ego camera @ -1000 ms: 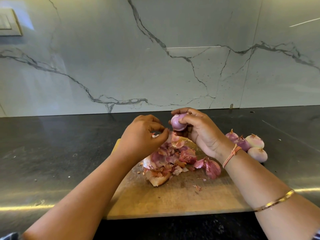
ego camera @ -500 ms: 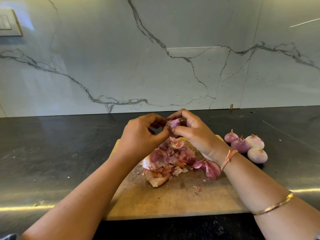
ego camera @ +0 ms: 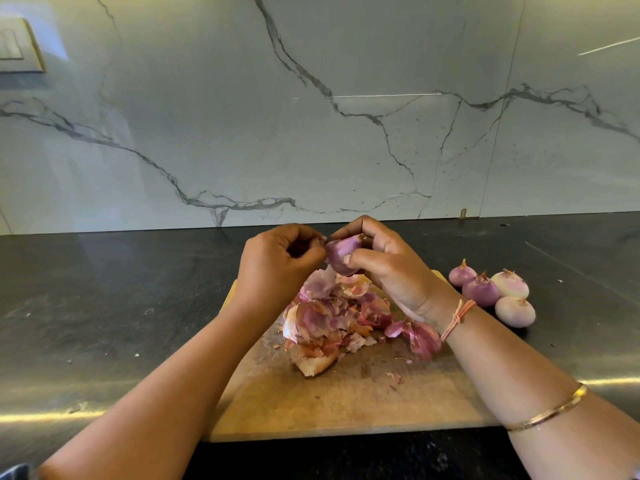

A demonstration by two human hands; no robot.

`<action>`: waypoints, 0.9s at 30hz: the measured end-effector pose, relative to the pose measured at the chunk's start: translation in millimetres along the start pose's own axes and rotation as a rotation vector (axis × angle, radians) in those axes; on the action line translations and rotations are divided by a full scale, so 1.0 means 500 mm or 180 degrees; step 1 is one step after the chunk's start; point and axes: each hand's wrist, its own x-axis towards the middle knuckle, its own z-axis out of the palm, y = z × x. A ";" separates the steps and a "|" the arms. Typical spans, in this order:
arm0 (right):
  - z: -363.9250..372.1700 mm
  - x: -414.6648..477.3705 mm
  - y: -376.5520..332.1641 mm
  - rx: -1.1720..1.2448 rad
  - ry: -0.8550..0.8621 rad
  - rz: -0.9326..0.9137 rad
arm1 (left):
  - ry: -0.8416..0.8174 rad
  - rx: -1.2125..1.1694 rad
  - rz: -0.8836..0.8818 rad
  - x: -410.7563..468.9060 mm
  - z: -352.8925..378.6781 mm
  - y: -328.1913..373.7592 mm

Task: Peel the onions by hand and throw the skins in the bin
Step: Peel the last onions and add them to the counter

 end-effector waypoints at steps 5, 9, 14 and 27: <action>0.001 0.004 0.004 0.0305 -0.0012 -0.0052 | 0.0132 -0.0401 -0.0260 0.004 0.001 0.003; -0.001 0.003 0.001 0.0451 -0.0001 -0.0081 | 0.0204 -0.0439 -0.0431 0.007 0.004 0.002; -0.001 0.000 -0.004 0.0543 0.0015 -0.0120 | 0.0295 -0.0131 -0.0442 0.005 0.001 -0.006; -0.005 0.002 -0.014 0.1247 0.0279 0.0163 | -0.0111 0.0256 -0.0107 -0.001 -0.001 -0.008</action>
